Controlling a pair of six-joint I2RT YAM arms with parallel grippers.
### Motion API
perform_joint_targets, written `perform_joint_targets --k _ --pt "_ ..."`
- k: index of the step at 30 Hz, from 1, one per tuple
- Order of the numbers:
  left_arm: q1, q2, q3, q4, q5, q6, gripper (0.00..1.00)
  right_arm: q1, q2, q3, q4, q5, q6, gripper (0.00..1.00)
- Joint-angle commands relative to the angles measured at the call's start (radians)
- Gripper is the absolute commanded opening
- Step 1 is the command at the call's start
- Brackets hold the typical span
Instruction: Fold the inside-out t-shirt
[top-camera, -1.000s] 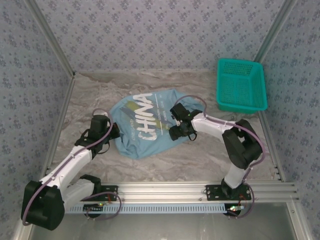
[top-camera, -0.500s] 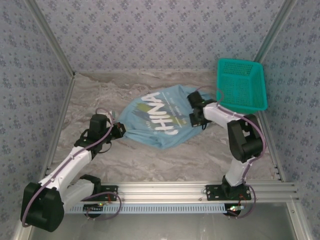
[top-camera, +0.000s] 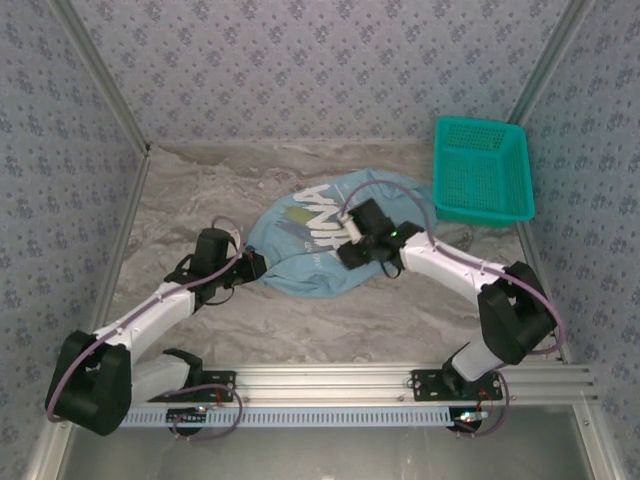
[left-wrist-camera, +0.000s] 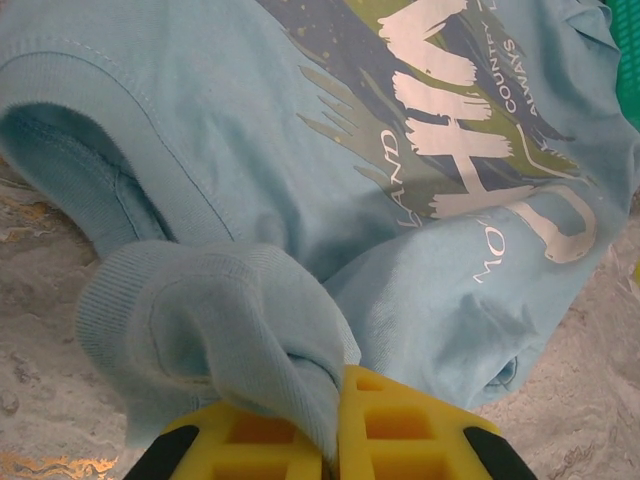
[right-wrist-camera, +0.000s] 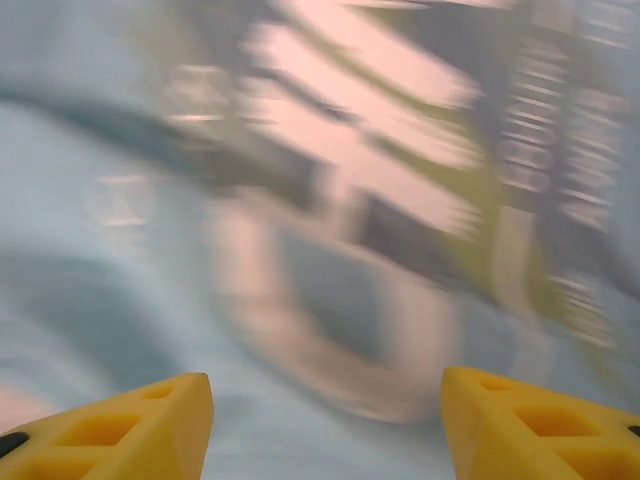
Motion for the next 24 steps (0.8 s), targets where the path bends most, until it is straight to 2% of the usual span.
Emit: perform_joint_targets --k 1,8,12,13,15,17,19,21,24 --pt "-0.009 0.001 0.007 0.028 0.004 -0.001 0.08 0.070 0.036 -0.019 0.166 -0.178 -0.065 0.63" --pt "-0.009 -0.015 0.013 0.012 -0.005 0.009 0.08 0.101 0.146 0.013 0.135 -0.170 -0.176 0.61" --pt "-0.009 -0.025 0.011 0.012 -0.009 0.007 0.08 0.102 0.179 0.005 0.148 -0.152 -0.190 0.57" --pt "-0.009 -0.026 0.011 0.011 -0.009 0.008 0.08 0.100 0.191 0.010 0.153 -0.147 -0.192 0.54" --pt "-0.009 -0.026 0.011 0.010 -0.011 0.010 0.08 0.101 0.210 0.019 0.174 -0.131 -0.185 0.41" --pt "-0.009 -0.027 0.007 0.007 -0.022 0.014 0.08 0.099 0.210 0.031 0.181 -0.121 -0.173 0.19" --pt "-0.009 -0.029 0.007 -0.005 -0.046 0.018 0.09 0.091 0.180 0.043 0.145 -0.135 -0.154 0.03" --pt "-0.010 -0.038 0.007 -0.017 -0.082 0.033 0.14 0.063 0.113 0.031 0.098 -0.198 -0.114 0.00" --pt "-0.013 -0.071 -0.003 -0.029 -0.167 0.058 0.26 -0.017 0.005 -0.006 0.070 -0.420 -0.012 0.00"
